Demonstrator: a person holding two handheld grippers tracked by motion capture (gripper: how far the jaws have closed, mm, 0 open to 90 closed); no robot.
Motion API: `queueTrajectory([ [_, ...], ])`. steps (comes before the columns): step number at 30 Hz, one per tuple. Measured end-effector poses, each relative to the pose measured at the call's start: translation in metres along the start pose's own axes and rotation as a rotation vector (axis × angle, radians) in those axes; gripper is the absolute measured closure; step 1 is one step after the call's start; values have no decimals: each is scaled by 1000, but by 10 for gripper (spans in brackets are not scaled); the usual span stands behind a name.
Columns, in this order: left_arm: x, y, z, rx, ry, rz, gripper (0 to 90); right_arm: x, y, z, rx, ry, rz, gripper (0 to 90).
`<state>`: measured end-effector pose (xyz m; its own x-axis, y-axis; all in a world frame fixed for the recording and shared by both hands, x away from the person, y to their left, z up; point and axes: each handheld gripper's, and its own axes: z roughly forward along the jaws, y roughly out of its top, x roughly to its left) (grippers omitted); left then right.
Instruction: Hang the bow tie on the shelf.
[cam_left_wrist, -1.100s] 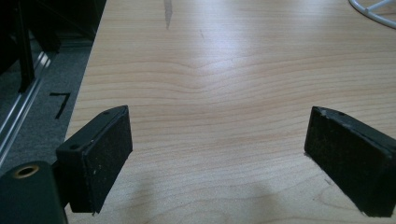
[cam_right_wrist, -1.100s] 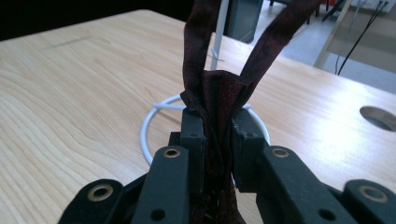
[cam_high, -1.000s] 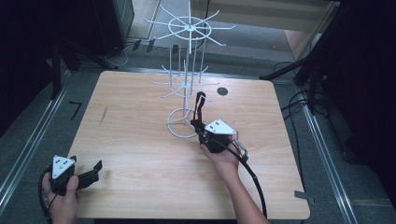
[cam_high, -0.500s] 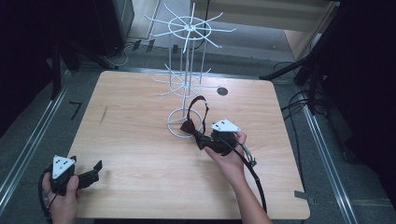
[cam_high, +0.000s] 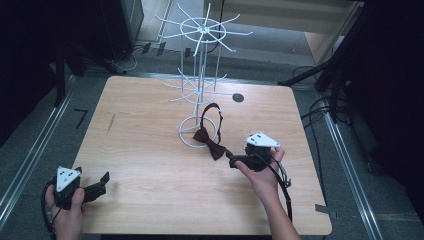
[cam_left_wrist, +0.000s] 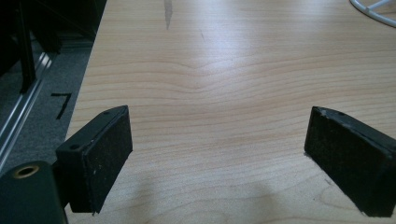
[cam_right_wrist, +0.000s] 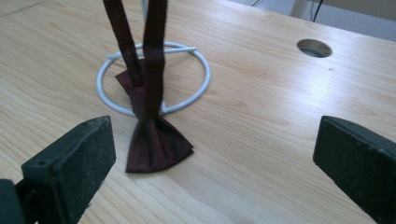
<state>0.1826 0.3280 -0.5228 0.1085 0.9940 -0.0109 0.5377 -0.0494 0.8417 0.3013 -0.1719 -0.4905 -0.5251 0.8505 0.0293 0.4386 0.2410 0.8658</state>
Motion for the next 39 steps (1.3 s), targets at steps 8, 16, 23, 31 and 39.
queueTrajectory([
  [8,0,0,0,-2,2,5,84,-21,-16,-24,-17,-29,21,0],
  [16,0,0,0,-1,4,7,84,-38,-32,-40,-16,-56,47,0],
  [23,-1,0,0,1,5,8,84,-54,-49,-55,-22,-80,75,0],
  [31,-2,0,0,3,15,12,84,-72,-69,-71,-22,-103,114,0],
  [39,-3,0,0,1,22,18,84,-90,-87,-89,-25,-125,139,0],
])
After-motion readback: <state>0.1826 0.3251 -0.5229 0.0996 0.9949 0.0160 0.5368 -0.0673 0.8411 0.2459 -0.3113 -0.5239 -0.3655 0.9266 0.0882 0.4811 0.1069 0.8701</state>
